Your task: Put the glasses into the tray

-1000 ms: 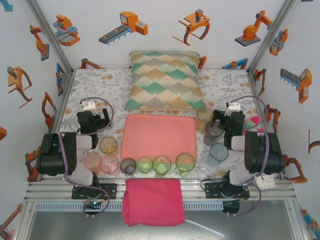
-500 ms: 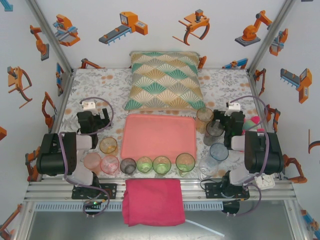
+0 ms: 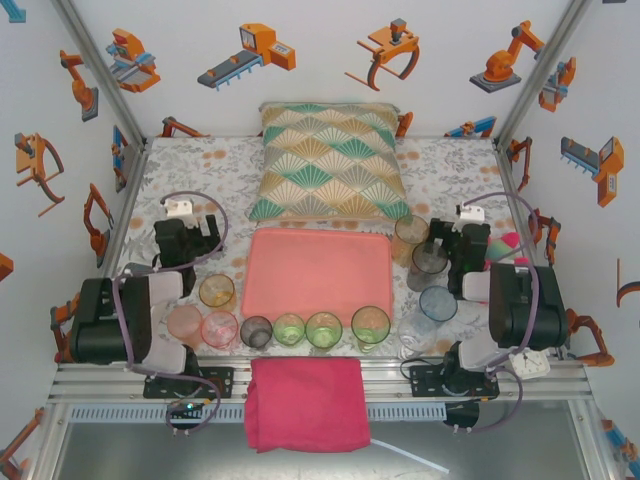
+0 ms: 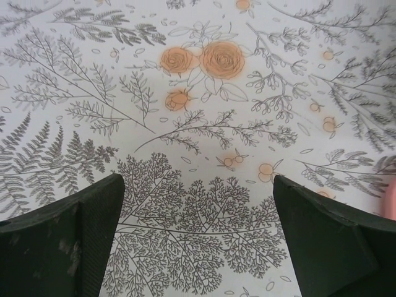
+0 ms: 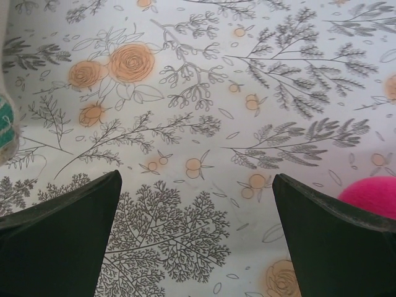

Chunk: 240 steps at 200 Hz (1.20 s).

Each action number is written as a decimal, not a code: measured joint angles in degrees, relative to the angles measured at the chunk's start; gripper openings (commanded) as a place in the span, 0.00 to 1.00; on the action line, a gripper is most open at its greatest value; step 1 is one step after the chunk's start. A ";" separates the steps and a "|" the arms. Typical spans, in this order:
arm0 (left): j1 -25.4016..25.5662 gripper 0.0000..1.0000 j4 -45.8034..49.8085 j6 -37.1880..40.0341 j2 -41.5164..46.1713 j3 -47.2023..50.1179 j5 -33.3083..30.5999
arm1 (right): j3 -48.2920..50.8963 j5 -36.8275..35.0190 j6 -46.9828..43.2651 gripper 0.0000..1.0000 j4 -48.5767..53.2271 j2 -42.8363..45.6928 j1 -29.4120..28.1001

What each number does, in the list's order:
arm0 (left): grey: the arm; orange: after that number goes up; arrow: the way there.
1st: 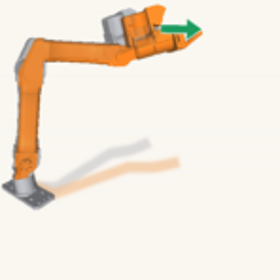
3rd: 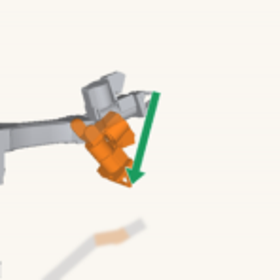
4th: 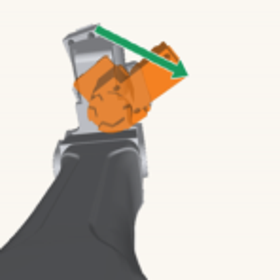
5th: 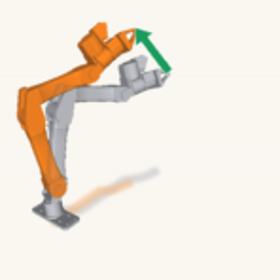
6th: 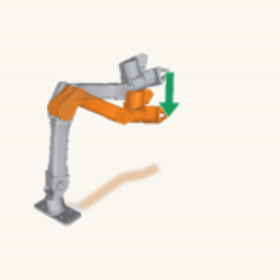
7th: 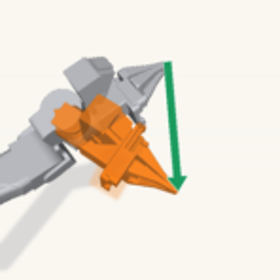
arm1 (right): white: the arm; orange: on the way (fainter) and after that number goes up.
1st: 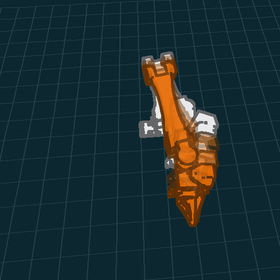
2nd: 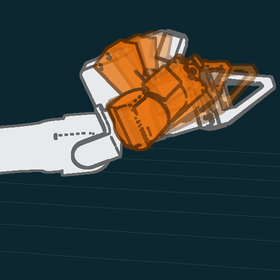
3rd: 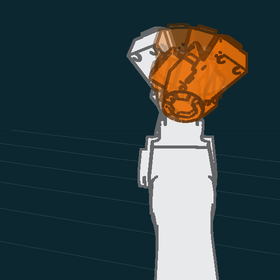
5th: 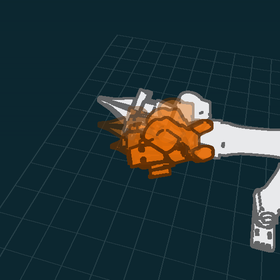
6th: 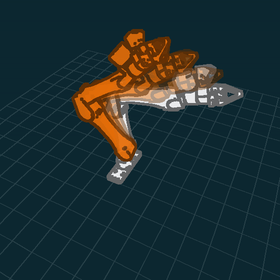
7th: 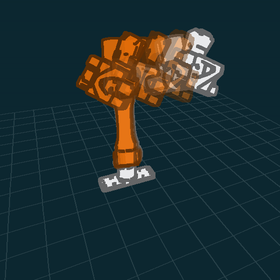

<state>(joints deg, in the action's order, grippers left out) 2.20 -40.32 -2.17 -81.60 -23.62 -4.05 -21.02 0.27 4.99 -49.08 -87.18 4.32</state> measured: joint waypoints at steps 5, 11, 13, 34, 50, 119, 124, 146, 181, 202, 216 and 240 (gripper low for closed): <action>0.04 0.97 1.18 0.04 1.20 -0.15 -0.09 | 0.00 -0.20 0.09 0.99 0.68 0.74 0.00; 0.04 0.97 2.80 0.04 2.69 -0.46 -0.28 | -0.04 -0.50 0.11 0.99 1.95 2.23 0.00; 0.04 0.97 3.76 0.04 3.50 -0.66 -0.42 | -0.04 -0.63 0.15 0.99 2.32 2.64 0.00; 0.09 0.97 9.22 0.02 9.05 -2.91 -0.87 | -0.07 -2.01 0.52 0.99 5.42 7.76 0.00; 0.09 0.97 12.09 -0.04 12.50 -4.22 -0.92 | -0.07 -2.93 0.76 0.99 6.47 10.36 0.00; 0.15 0.97 26.47 0.26 20.28 -5.05 -0.83 | -0.42 -7.89 1.14 0.99 14.95 20.94 -0.02; 0.31 0.97 28.17 0.52 20.48 -5.64 -0.79 | -0.68 -8.57 1.16 0.99 15.93 21.66 0.00; 1.31 0.97 36.13 2.19 20.06 -10.84 -0.68 | -3.15 -12.00 1.57 0.99 21.00 24.48 0.00; 2.27 0.97 44.83 3.56 19.63 -19.15 -0.39 | -10.54 -14.97 3.43 0.99 29.59 27.02 0.00; 2.93 0.97 51.78 4.44 19.41 -24.02 0.31 | -16.24 -17.38 7.19 0.99 37.97 27.80 -0.04; 3.52 0.97 58.25 5.35 18.34 -29.27 1.53 | -23.04 -20.33 13.57 0.99 48.15 27.87 -0.07; 3.98 0.97 67.65 6.91 16.57 -37.92 4.39 | -31.91 -17.38 18.69 0.99 59.01 30.82 -0.07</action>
<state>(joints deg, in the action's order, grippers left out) 6.17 27.33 4.73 -65.04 -61.54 0.34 -52.93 -17.10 23.68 9.93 -56.36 4.25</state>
